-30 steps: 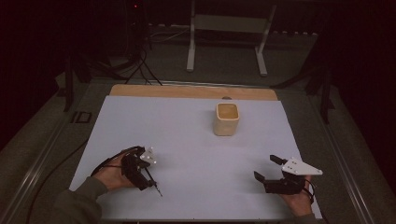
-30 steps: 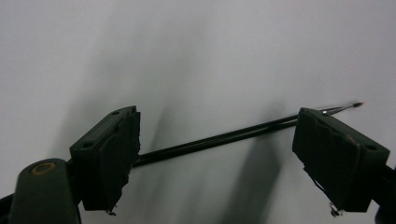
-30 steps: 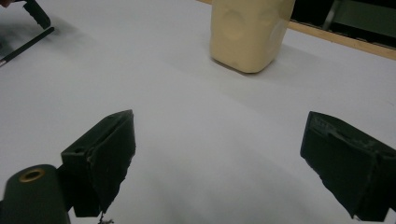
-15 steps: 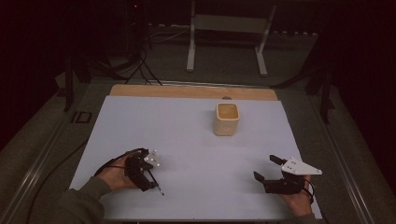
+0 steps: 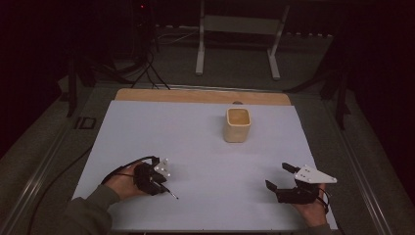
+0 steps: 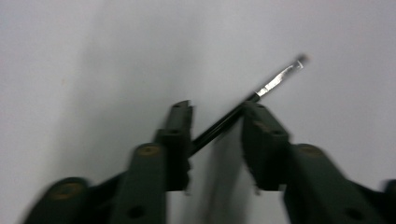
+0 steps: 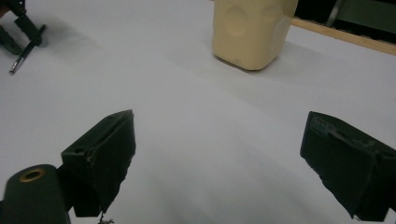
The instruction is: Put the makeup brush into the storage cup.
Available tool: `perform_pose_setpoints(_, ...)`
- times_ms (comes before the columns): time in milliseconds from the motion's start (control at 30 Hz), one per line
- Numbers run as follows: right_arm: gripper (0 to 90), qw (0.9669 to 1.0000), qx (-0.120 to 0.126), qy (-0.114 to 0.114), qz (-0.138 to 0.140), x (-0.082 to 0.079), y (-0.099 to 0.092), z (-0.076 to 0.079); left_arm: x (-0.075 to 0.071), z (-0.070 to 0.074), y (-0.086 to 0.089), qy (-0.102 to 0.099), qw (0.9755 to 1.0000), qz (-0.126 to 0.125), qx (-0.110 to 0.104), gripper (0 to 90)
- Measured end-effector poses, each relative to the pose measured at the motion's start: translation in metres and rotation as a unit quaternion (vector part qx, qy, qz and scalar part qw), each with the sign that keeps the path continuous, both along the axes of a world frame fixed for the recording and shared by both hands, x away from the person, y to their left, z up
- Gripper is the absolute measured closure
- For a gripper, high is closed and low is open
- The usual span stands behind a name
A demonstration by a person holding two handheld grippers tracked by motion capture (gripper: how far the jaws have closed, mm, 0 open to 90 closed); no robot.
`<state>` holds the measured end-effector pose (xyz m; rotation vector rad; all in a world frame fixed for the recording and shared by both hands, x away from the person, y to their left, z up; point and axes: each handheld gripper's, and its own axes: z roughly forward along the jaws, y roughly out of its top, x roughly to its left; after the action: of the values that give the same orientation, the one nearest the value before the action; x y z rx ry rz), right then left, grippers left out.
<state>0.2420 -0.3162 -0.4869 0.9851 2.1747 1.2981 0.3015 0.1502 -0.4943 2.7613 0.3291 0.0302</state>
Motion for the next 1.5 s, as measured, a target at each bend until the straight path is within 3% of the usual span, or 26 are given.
perform_pose_setpoints(200, 10.2, 1.0000, 0.000, 0.001, 0.002, 0.000, 0.000, 0.000, 0.000, 0.004, -0.006, 0.019, 0.9985, -0.009, 0.051, 81.7)
perform_pose_setpoints(333, 10.2, 1.0000, 0.000, 0.002, 0.002, 0.000, 0.001, 0.000, 0.004, 0.005, -0.016, 0.032, 0.9954, -0.014, 0.089, 84.0)
perform_pose_setpoints(500, 10.2, 1.0000, 0.000, 0.003, 0.003, 0.000, 0.000, -0.001, 0.006, 0.006, -0.024, 0.039, 0.9920, -0.016, 0.119, 84.6)
perform_pose_setpoints(933, 10.2, 1.0000, 0.000, 0.006, 0.002, 0.000, 0.000, -0.001, 0.010, 0.007, -0.021, 0.050, 0.9928, -0.007, 0.109, 86.1)
perform_pose_setpoints(1033, 10.2, 1.0000, 0.000, 0.006, 0.002, 0.000, 0.000, -0.001, 0.013, 0.009, -0.018, 0.037, 0.9936, 0.009, 0.106, 86.1)
perform_pose_setpoints(1233, 10.2, 1.0000, 0.000, 0.005, 0.002, 0.000, 0.000, -0.001, 0.022, 0.019, -0.008, 0.017, 0.9953, 0.057, 0.076, 86.1)
perform_pose_setpoints(1500, 10.2, 1.0000, 0.001, 0.005, 0.000, 0.001, 0.000, -0.001, 0.031, 0.029, 0.002, -0.008, 0.9918, 0.112, 0.061, 86.1)
